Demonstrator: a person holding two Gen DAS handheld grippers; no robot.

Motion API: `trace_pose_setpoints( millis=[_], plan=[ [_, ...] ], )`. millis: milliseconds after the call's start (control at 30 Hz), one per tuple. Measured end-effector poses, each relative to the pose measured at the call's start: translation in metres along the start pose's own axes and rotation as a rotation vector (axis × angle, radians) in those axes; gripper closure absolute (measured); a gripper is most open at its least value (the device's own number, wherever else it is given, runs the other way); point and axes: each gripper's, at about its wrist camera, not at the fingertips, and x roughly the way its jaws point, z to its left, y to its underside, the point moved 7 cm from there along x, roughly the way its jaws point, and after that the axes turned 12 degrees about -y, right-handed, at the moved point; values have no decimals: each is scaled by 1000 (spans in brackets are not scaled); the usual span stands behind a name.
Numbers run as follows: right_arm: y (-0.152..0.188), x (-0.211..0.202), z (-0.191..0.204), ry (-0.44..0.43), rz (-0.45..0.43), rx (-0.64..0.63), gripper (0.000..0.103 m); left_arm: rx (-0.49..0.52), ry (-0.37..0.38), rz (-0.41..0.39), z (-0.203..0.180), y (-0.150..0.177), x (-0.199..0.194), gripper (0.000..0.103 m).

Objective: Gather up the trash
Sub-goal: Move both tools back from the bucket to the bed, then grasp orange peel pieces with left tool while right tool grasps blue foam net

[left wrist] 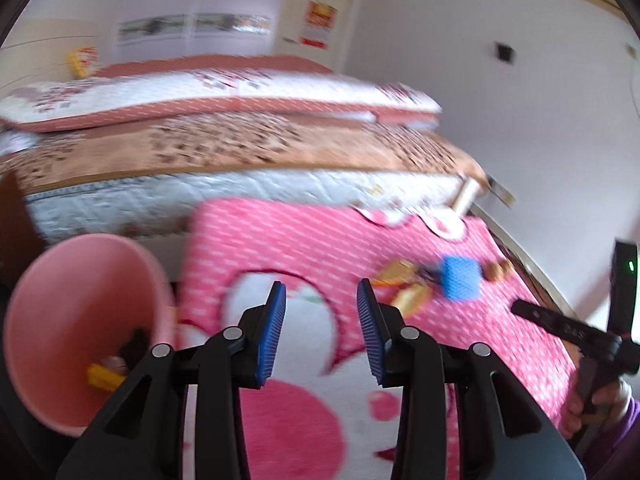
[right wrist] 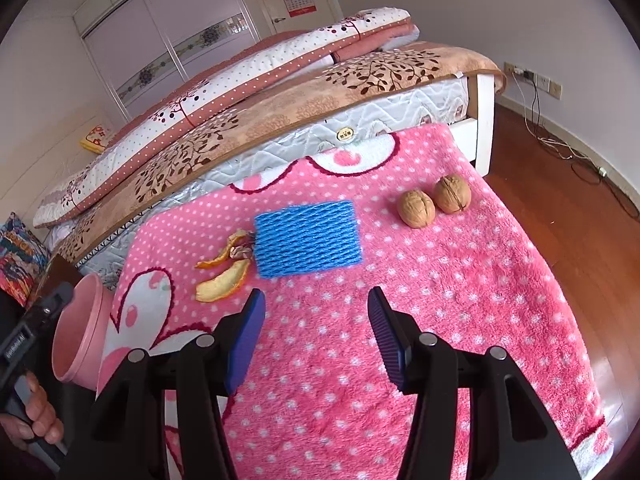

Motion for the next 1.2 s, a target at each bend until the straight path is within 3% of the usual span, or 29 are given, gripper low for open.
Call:
trace_pose_setpoints(
  millis=[267,767,967,1200],
  plan=[
    [-1,5,-17,-4,7,-5,50,173,75,62,-72,13,50,66],
    [-4,32,-25,-53,48,35,47,385,100,134,-112,4,131,66],
    [-3,38,-23,-45,61,15,46,385,102,164,-106,17,144,66],
    [-14,50,-19,-69,59,8,46,306,114,195,-89,19,134,96]
  ],
)
